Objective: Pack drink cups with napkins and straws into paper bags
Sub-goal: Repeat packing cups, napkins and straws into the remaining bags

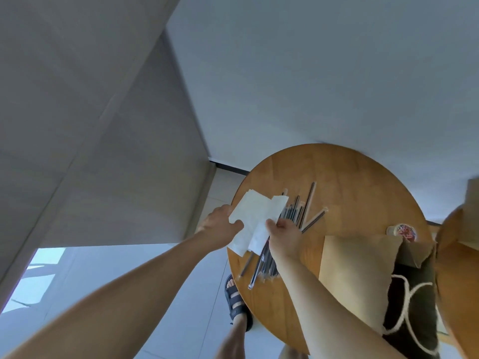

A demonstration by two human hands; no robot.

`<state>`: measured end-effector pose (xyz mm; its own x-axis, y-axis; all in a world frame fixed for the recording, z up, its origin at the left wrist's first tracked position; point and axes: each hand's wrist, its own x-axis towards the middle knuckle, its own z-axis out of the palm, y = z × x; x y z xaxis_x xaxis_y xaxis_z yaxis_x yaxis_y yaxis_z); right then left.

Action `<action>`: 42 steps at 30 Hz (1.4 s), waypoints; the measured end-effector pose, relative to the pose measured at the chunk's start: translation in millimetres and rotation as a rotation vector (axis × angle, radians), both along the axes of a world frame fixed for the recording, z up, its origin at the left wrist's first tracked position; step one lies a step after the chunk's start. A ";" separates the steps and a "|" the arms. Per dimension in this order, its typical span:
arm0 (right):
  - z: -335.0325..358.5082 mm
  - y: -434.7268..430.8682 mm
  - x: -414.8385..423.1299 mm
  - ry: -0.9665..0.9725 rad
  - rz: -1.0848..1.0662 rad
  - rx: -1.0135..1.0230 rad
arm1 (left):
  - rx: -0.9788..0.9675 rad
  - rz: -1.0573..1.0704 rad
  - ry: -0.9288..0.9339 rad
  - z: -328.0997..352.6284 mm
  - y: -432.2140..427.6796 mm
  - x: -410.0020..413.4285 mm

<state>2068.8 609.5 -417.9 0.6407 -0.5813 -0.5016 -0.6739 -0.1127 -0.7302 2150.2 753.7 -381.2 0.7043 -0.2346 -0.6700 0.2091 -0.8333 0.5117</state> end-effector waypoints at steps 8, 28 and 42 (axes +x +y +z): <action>26.3 -22.4 -34.9 -0.233 -0.072 0.601 | -0.353 0.392 0.540 4.6 -11.1 -2.2; -83.1 -59.7 -29.5 0.380 -0.185 -0.079 | -0.299 0.513 0.258 -4.2 -15.7 -24.2; 101.5 -15.8 -52.2 -0.223 0.128 0.058 | -0.308 0.231 0.004 97.1 -55.4 -32.5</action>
<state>2016.6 593.7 -316.4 0.8058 -0.4626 -0.3698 -0.4784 -0.1405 -0.8668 2117.7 698.3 -284.2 0.7600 -0.2609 -0.5953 0.3756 -0.5712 0.7299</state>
